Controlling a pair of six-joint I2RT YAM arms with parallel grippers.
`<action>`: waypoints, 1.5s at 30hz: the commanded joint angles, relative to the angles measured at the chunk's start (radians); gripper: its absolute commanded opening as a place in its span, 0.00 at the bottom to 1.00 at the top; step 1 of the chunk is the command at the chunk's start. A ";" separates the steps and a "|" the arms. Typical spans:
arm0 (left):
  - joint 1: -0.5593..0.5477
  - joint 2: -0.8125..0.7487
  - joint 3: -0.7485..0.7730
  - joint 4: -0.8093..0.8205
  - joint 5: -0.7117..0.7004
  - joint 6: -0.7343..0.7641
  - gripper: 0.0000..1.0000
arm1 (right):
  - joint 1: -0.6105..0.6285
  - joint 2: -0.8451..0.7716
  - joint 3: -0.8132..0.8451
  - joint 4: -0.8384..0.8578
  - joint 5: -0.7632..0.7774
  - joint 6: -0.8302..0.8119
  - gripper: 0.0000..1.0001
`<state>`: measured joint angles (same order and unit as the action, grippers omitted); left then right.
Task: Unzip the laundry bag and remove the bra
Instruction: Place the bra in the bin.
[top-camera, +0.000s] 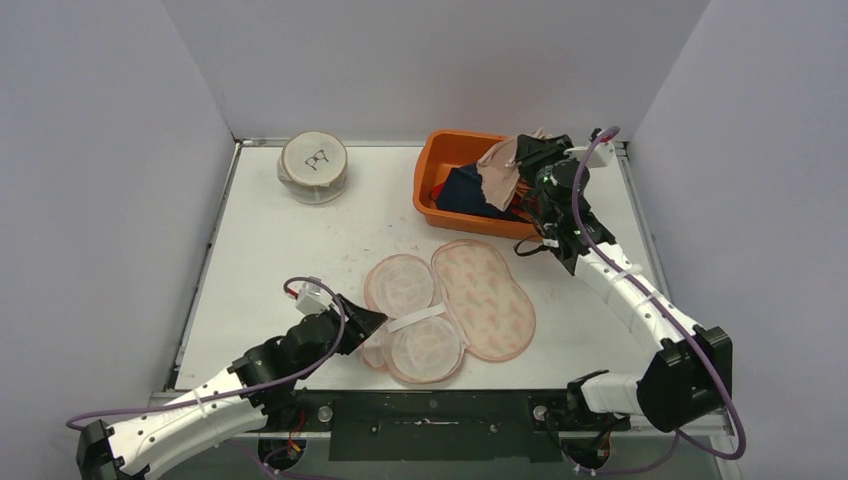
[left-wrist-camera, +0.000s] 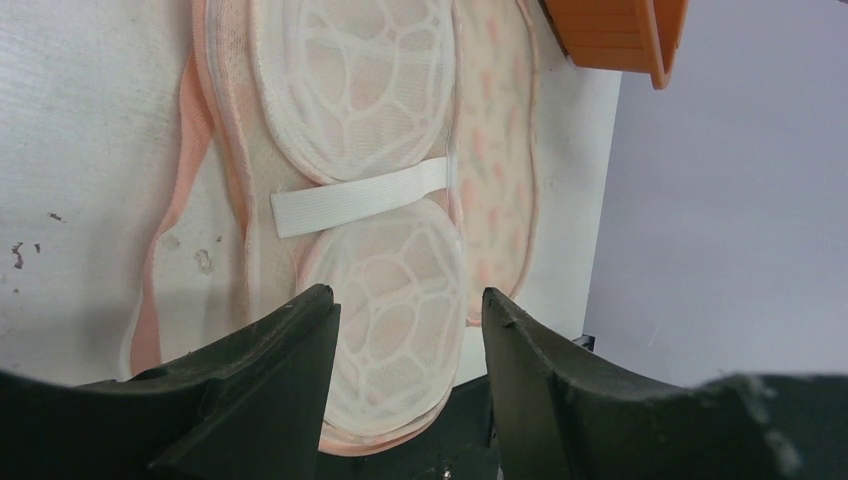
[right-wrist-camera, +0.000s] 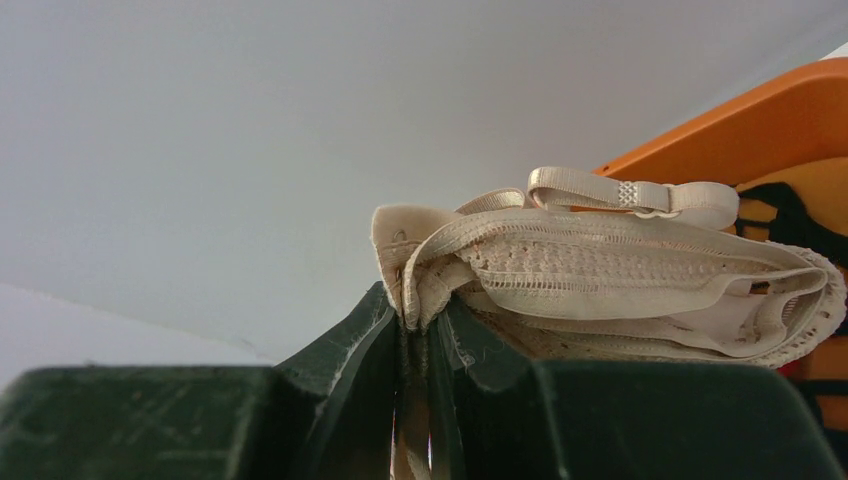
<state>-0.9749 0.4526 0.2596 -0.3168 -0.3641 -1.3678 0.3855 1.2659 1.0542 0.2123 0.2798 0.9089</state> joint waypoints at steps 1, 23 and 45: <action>0.011 0.025 0.005 0.102 -0.020 0.006 0.52 | -0.027 0.075 0.010 0.228 0.054 0.037 0.05; 0.112 0.107 -0.023 0.194 0.049 0.040 0.52 | -0.102 0.432 0.088 0.472 0.028 0.133 0.05; 0.132 0.199 -0.075 0.303 0.132 0.006 0.52 | -0.103 0.451 -0.056 0.430 -0.084 0.074 0.57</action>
<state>-0.8490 0.6415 0.1886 -0.0780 -0.2535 -1.3540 0.2821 1.7813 1.0241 0.6266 0.2436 1.0363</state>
